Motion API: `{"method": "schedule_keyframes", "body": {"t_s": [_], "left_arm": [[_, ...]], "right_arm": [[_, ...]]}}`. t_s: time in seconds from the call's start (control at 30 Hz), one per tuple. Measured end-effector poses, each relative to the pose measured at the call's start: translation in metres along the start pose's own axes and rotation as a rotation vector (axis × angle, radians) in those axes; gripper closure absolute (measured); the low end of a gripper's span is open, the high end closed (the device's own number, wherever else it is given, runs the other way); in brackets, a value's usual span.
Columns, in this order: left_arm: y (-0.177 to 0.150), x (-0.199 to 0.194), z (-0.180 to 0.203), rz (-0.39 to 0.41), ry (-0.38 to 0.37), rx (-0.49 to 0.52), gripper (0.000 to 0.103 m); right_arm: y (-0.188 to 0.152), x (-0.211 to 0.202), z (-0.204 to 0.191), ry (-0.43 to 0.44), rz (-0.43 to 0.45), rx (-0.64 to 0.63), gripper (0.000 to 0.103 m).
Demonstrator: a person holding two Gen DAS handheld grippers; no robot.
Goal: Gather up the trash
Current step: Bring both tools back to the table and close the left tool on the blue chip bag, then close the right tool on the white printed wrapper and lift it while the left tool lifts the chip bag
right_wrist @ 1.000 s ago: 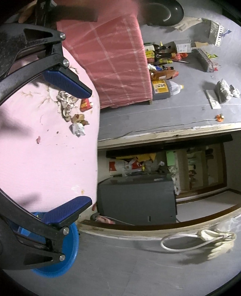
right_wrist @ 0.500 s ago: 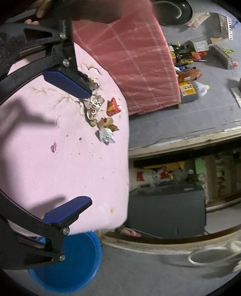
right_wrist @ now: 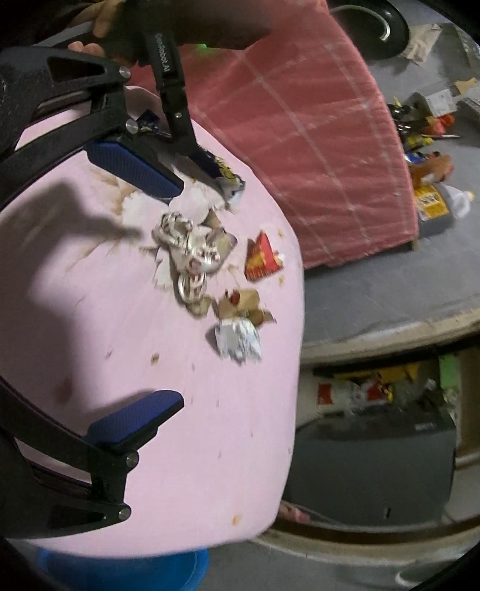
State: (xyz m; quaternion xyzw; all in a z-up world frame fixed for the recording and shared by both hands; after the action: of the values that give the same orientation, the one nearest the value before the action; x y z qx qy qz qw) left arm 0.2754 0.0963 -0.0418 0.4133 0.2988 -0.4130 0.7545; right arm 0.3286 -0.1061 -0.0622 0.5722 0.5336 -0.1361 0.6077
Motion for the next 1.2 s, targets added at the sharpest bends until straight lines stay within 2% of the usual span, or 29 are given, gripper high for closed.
{"method": "schedule_keyframes", "body": {"t_s": [0.13, 0.33, 0.47, 0.5, 0.6, 0.7, 0.77, 0.93, 1.03, 1.2], "left_arm": [[0.002, -0.005, -0.010, 0.000, -0.014, -0.011, 0.067], [0.003, -0.008, -0.016, -0.020, -0.043, -0.019, 0.067], [0.004, -0.009, -0.016, -0.037, -0.036, -0.019, 0.067], [0.003, -0.009, -0.016, -0.040, -0.032, -0.018, 0.067], [0.002, -0.010, -0.014, -0.049, -0.021, -0.005, 0.070], [0.000, -0.009, -0.010, -0.052, -0.011, 0.017, 0.079], [-0.002, -0.010, -0.007, -0.043, -0.003, 0.029, 0.083], [-0.004, -0.013, 0.000, -0.020, 0.021, 0.060, 0.093], [-0.006, -0.015, 0.002, -0.001, 0.048, 0.070, 0.102], [-0.013, -0.017, 0.003, 0.012, 0.046, 0.065, 0.103]], "right_arm": [[0.009, 0.021, -0.012, 0.007, -0.061, -0.029, 0.005], [0.019, 0.042, -0.023, 0.002, -0.140, -0.058, 0.024], [0.019, 0.046, -0.024, -0.012, -0.152, -0.056, 0.040], [0.019, 0.045, -0.024, -0.008, -0.151, -0.056, 0.048], [0.018, 0.045, -0.021, 0.015, -0.151, -0.047, 0.064], [0.017, 0.044, -0.018, 0.034, -0.143, -0.037, 0.077], [0.016, 0.044, -0.019, 0.039, -0.141, -0.040, 0.083], [0.011, 0.037, -0.025, 0.031, -0.103, -0.059, 0.094], [0.007, 0.028, -0.027, 0.020, -0.066, -0.075, 0.095], [-0.003, 0.006, -0.036, -0.009, 0.019, -0.116, 0.096]]}}
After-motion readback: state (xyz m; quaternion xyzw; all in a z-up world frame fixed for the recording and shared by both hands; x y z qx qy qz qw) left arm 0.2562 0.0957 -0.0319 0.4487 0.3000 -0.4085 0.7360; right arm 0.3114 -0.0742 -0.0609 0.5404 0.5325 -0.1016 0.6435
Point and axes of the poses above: each gripper's, at about its wrist camera, not at the fingertips, and x roughly the way its jaws point, z to its right, y to its top, the point moved 1 cm from there along x, roughly the way its jaws point, and after that the axes turned 15 degrees about -z, right-handed, at the moved point
